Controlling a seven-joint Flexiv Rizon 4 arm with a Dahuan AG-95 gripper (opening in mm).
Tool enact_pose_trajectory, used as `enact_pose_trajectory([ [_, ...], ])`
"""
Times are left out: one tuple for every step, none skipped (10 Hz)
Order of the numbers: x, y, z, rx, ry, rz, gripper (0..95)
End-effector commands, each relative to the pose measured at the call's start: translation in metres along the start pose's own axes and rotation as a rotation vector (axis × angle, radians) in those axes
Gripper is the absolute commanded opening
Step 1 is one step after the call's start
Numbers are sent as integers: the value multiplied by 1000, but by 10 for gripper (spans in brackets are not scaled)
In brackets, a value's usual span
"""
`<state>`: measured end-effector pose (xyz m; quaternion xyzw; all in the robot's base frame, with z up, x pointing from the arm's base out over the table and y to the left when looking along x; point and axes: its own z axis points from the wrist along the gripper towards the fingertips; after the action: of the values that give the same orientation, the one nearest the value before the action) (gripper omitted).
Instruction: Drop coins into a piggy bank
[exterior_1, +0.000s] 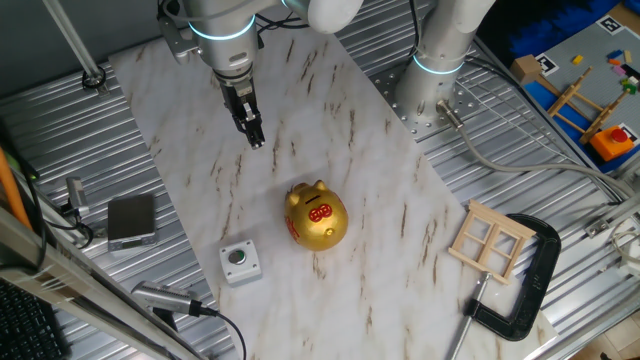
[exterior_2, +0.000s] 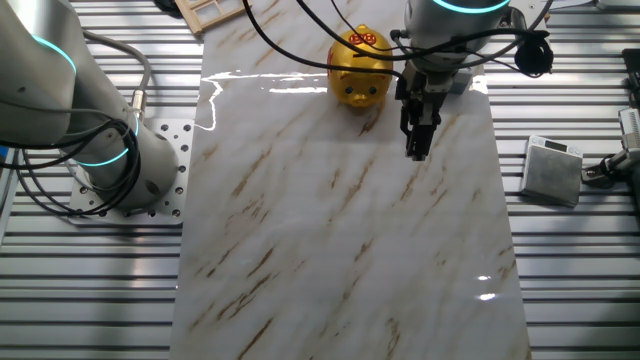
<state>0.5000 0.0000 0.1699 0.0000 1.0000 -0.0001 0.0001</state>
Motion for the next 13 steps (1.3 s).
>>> enact_pose_trajectory([
  [0, 0, 0, -89, -4, -252, 0],
  [0, 0, 0, -86, 6, -258, 0],
  [0, 0, 0, -88, 15, -262, 0],
  [0, 0, 0, -89, 20, -264, 0],
  [0, 0, 0, -91, 23, -267, 0],
  [0, 0, 0, -93, 26, -272, 0],
  [0, 0, 0, -93, 28, -276, 0],
  [0, 0, 0, -94, 31, -279, 0],
  [0, 0, 0, -96, 32, -283, 0],
  [0, 0, 0, -98, 31, -285, 0],
  [0, 0, 0, -99, 31, -288, 0],
  [0, 0, 0, -99, 31, -290, 0],
  [0, 0, 0, -99, 31, -291, 0],
])
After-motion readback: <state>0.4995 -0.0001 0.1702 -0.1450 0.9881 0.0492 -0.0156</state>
